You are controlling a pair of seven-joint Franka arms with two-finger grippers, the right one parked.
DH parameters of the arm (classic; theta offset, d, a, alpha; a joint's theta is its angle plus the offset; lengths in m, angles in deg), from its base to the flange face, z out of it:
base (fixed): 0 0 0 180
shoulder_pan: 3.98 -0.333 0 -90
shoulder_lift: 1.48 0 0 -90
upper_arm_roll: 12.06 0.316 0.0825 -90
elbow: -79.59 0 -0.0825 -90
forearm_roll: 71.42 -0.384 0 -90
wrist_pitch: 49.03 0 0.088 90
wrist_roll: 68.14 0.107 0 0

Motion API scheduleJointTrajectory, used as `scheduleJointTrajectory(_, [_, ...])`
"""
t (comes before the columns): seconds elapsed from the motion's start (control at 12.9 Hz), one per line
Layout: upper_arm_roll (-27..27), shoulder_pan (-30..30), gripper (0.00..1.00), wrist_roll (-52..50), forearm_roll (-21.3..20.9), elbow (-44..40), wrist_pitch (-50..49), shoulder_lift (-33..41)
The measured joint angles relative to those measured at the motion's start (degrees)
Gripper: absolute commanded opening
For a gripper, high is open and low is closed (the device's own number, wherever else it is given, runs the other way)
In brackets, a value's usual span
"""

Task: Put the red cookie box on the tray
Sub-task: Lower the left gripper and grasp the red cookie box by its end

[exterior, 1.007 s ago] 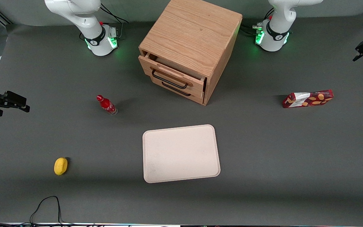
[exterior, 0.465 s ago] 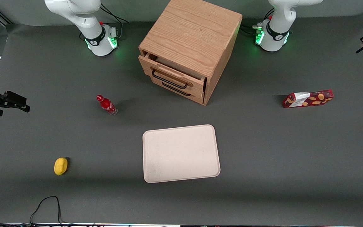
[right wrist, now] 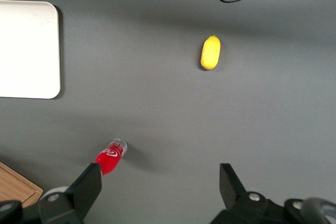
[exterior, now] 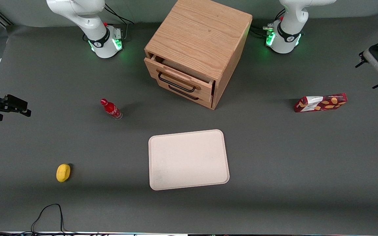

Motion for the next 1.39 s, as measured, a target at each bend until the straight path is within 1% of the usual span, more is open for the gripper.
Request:
scheduleJointTrajectory(0.39, [0.6, -0.1, 0.99, 4.1, -0.2, 18.1, 23.2, -0.7])
scheduleJointTrajectory(0.54, [0.8, -1.4, 0.99, 7.5, -0.2, 22.2, 30.4, -3.1])
scheduleJointTrajectory(0.7, [1.0, -2.8, 1.0, 10.0, -0.2, 24.8, 36.1, -5.7])
scheduleJointTrajectory(0.85, [1.0, -3.7, 1.0, 11.3, -0.2, 25.9, 39.4, -8.2])
scheduleJointTrajectory(1.08, [1.0, -3.9, 1.0, 13.1, -0.2, 27.7, 45.6, -12.5])
scheduleJointTrajectory(1.39, [1.0, -4.1, 1.0, 14.1, -0.3, 29.3, 51.2, -16.8])
